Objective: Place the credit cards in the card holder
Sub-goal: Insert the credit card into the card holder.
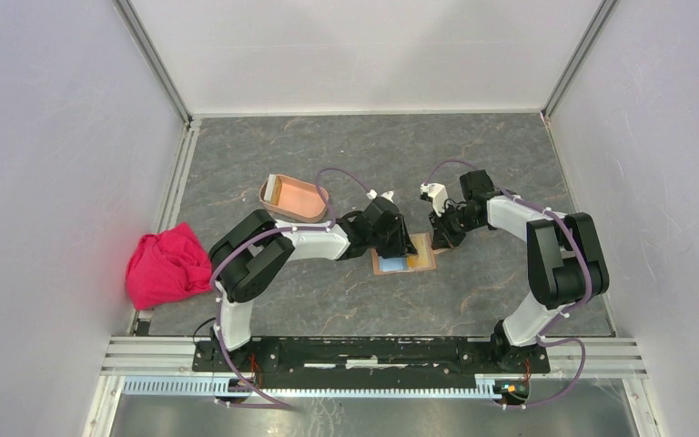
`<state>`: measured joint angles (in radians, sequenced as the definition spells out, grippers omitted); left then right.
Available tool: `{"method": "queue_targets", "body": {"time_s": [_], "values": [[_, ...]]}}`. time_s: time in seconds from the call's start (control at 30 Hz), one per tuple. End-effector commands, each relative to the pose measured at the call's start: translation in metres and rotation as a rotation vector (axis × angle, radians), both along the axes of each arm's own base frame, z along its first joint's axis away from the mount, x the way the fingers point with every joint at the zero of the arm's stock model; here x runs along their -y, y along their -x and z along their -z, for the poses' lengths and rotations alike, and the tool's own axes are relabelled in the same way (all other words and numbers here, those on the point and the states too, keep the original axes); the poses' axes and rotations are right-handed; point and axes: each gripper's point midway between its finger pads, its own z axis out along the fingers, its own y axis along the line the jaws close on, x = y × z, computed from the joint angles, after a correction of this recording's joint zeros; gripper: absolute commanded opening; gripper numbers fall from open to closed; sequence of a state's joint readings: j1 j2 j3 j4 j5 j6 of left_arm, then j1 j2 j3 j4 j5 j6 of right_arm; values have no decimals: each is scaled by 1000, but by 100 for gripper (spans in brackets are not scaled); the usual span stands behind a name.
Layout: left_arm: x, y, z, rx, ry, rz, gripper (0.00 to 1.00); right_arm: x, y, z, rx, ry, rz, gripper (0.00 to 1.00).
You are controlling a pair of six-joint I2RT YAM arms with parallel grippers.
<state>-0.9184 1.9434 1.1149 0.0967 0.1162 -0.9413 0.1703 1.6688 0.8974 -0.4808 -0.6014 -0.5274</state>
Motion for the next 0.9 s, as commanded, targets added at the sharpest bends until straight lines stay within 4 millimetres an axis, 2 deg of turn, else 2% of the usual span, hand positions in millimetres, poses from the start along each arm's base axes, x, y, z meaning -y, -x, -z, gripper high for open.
{"method": "queue_targets", "body": {"time_s": [0.0, 0.23, 0.47, 0.67, 0.87], "values": [[-13, -7, -12, 91, -56, 0, 37, -3, -2, -6, 25, -16, -16, 7], [-18, -11, -11, 109, -98, -2, 38, -3, -2, -4, 19, -13, -15, 7], [-6, -4, -4, 66, -47, 31, 37, -3, -2, -5, 23, -17, -16, 7], [12, -1, -7, 34, 39, 58, 36, -7, 0, -9, 26, -38, -30, 7], [12, -4, -15, 58, 45, 48, 36, -8, 0, -12, 34, -50, -36, 8]]}}
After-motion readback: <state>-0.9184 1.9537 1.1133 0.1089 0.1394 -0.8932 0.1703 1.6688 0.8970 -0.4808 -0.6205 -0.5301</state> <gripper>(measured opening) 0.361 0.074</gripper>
